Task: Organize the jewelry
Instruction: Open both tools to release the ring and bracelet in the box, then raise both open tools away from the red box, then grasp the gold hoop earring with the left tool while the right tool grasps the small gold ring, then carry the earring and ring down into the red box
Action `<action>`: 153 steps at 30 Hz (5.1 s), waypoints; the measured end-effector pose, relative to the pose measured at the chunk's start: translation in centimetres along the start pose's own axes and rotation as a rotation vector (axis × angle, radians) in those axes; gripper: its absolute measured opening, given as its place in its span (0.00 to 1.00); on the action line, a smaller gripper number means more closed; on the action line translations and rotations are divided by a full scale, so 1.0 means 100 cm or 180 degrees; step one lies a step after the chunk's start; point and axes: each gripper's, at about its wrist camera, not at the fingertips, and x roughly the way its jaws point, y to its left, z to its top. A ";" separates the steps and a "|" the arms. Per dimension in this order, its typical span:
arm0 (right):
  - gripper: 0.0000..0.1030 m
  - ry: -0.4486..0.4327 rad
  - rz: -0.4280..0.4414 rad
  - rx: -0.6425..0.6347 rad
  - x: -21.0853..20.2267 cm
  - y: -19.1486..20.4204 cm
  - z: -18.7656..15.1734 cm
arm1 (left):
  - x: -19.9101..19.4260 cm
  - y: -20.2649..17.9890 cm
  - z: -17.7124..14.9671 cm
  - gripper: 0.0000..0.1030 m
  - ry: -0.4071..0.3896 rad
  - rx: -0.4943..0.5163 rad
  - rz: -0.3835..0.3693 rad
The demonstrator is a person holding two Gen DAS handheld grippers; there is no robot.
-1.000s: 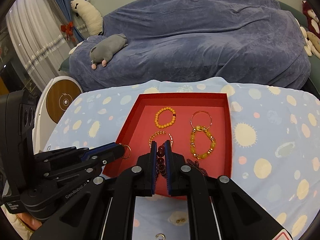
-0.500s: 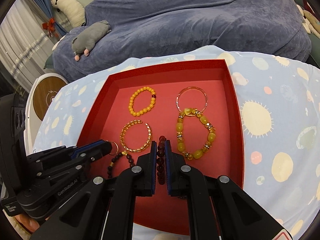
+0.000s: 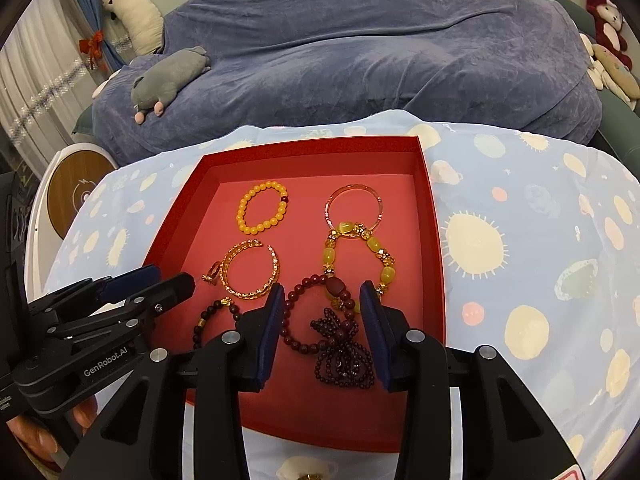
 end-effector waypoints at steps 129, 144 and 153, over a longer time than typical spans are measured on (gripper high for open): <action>0.16 -0.0080 0.0210 0.0030 -0.045 0.006 -0.014 | -0.052 -0.039 -0.016 0.18 -0.0100 0.0199 -0.0025; 0.16 0.0120 0.0168 0.0001 0.036 0.009 0.014 | 0.025 -0.028 0.010 0.18 0.0133 0.0241 0.0079; 0.16 0.0175 0.0129 -0.0028 0.050 0.009 0.015 | 0.039 -0.026 0.011 0.18 0.0189 0.0227 0.0145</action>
